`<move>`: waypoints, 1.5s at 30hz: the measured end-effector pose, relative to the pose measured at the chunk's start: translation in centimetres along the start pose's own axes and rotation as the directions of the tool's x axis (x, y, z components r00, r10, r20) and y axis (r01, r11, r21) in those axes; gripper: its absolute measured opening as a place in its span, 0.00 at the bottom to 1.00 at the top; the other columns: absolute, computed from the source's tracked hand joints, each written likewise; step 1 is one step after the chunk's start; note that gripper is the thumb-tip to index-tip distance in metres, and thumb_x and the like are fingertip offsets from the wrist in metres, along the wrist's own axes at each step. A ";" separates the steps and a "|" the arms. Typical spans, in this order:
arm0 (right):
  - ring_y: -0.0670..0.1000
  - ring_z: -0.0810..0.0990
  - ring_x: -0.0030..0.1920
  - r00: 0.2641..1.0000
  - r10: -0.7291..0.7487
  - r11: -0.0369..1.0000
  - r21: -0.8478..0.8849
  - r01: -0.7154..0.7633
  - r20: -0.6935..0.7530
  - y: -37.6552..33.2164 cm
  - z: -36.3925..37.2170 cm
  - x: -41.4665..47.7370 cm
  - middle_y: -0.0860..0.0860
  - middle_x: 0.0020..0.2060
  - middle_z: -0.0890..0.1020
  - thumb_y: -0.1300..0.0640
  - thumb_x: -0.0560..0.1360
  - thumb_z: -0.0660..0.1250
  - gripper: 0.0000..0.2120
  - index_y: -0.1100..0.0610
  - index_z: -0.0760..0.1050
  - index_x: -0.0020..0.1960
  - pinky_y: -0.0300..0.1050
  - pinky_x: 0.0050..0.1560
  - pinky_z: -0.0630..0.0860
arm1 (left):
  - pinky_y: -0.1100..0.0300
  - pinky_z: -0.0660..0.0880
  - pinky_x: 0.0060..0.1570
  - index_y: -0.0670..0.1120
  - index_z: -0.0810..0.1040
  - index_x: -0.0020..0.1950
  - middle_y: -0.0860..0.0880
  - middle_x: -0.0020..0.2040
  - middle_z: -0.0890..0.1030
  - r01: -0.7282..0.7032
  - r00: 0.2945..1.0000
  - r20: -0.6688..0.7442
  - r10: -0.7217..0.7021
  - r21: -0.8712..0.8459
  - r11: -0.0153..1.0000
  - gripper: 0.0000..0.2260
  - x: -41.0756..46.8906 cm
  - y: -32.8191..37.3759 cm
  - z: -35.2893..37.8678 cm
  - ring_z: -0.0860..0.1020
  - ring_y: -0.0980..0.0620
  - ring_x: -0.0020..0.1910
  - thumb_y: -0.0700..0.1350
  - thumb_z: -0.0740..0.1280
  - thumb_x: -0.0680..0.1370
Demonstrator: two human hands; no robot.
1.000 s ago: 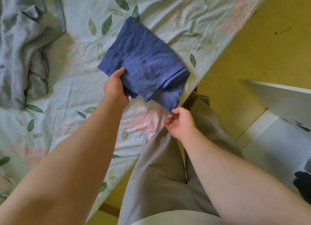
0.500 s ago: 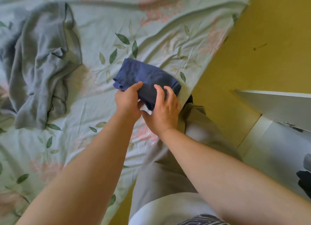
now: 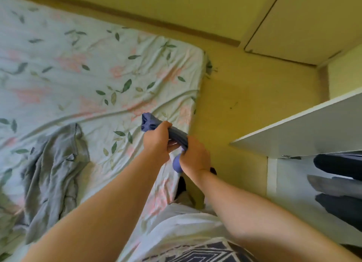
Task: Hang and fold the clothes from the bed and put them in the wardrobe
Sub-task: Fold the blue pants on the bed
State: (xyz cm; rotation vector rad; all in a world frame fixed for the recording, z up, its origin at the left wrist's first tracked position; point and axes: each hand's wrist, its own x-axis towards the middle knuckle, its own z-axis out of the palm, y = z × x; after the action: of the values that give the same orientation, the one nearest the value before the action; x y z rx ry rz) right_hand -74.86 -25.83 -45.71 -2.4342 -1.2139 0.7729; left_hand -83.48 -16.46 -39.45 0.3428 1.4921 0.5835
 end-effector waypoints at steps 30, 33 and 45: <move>0.49 0.70 0.31 0.573 0.265 0.927 0.041 -0.373 -0.775 15.9 -67.2 -31.2 0.50 0.30 0.73 0.67 0.69 0.59 0.10 0.54 0.65 0.34 0.41 0.30 0.63 | 0.59 0.79 0.24 0.40 0.79 0.50 0.38 0.32 0.84 -0.902 -0.070 0.987 -0.147 0.000 0.432 0.12 -58.3 0.7 46.0 0.85 0.45 0.30 0.49 0.71 0.79; 0.49 0.70 0.29 0.558 0.253 0.903 -0.014 -0.429 -0.790 14.9 -73.8 -33.6 0.50 0.29 0.73 0.67 0.67 0.60 0.07 0.57 0.69 0.35 0.41 0.26 0.62 | 0.60 0.78 0.24 0.40 0.78 0.51 0.41 0.30 0.83 -0.881 -0.133 0.987 -0.092 -0.076 0.466 0.12 -63.4 1.5 48.4 0.84 0.47 0.28 0.49 0.69 0.80; 0.55 0.74 0.36 0.484 0.157 0.846 -0.135 -0.515 -0.861 23.3 -95.7 -34.1 0.53 0.35 0.77 0.68 0.69 0.60 0.09 0.58 0.76 0.42 0.41 0.30 0.65 | 0.60 0.78 0.23 0.43 0.76 0.52 0.43 0.27 0.82 -0.848 -0.238 0.963 0.125 -0.269 0.456 0.09 -77.2 0.6 63.3 0.83 0.47 0.26 0.49 0.66 0.81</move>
State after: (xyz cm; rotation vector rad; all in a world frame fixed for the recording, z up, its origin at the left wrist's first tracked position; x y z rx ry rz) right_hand -20.29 -70.66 30.97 -2.8034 -0.4834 -0.6461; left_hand -19.46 -50.41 29.12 1.6724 -0.1664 0.3644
